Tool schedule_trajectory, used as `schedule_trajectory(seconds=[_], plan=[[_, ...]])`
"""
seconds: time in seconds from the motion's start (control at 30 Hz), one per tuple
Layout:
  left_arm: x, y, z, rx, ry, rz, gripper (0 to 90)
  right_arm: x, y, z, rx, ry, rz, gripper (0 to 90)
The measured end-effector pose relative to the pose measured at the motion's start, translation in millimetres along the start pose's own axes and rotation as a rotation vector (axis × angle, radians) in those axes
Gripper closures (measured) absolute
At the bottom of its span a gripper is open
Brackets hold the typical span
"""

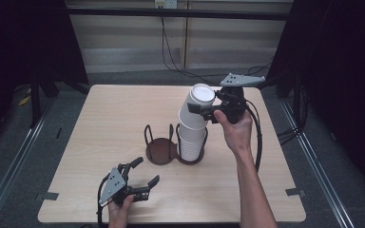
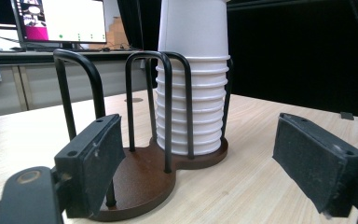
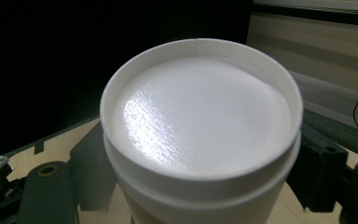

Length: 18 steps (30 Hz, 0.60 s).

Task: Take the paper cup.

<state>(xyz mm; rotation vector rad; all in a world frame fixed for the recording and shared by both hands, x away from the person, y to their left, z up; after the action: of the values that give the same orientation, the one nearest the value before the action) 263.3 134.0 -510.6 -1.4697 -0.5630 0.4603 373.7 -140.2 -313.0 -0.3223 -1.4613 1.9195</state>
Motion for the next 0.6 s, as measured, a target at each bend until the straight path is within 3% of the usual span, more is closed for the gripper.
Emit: schedule_trajectory(seconds=[0.2, 0.6], plan=[[0.0, 0.0, 0.0, 0.000, 0.000, 0.000, 15.9, -0.3, -5.1, 10.0, -0.070, -0.007, -0.004, 22.1], [0.0, 0.0, 0.0, 0.000, 0.000, 0.000, 15.8, 2.0, -10.4, 23.2, -0.147, -0.034, -0.030, 22.3]])
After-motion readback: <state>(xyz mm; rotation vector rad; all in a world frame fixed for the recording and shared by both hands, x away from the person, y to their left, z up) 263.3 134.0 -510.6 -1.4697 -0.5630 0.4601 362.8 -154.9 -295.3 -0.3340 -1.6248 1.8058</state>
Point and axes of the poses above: each handheld gripper's, and its own axes: z roughly backward along the jaws, y roughly out of its underside, x roughly to its left, the point moved 4 cm from there along -z, roughly forward along the jaws, and after that the axes turned 5 degrees about -z, right-handed, at the moved point
